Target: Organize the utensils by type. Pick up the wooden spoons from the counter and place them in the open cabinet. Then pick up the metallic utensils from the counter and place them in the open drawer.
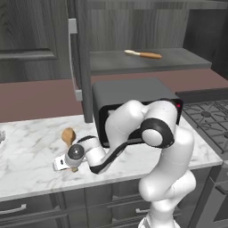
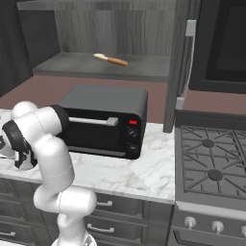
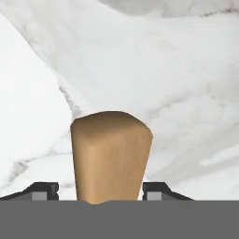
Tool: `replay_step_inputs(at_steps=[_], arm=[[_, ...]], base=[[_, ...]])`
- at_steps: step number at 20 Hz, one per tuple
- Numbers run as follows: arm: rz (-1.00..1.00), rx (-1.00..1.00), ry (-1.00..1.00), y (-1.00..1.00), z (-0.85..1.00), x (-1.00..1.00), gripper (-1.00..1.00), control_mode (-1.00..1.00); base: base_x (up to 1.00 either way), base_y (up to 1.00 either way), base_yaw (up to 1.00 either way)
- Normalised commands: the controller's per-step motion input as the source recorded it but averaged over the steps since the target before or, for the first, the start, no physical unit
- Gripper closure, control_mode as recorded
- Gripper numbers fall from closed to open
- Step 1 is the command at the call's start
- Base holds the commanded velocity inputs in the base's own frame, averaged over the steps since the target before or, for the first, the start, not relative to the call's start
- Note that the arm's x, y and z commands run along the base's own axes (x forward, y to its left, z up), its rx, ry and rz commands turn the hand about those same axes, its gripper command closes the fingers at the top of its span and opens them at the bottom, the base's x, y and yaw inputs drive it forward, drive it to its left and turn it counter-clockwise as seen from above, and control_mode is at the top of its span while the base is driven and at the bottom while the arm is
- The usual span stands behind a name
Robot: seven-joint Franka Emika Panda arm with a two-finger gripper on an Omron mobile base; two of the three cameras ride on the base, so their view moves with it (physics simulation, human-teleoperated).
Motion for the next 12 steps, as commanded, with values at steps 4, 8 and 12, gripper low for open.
replay_step_inputs(at_steps=[4, 8, 12], arm=[[-0.01, 0.13, 0.06, -0.01, -0.62, 0.05, 1.0, -1.0], [0.0, 0.2, 0.04, -0.18, -0.64, 0.0, 1.0, -1.0], [0.0, 0.21, -0.01, -0.06, -0.58, 0.0, 1.0, -1.0]], base=[[0.0, 0.0, 0.0], [0.0, 0.0, 0.0], [0.0, 0.0, 0.0]])
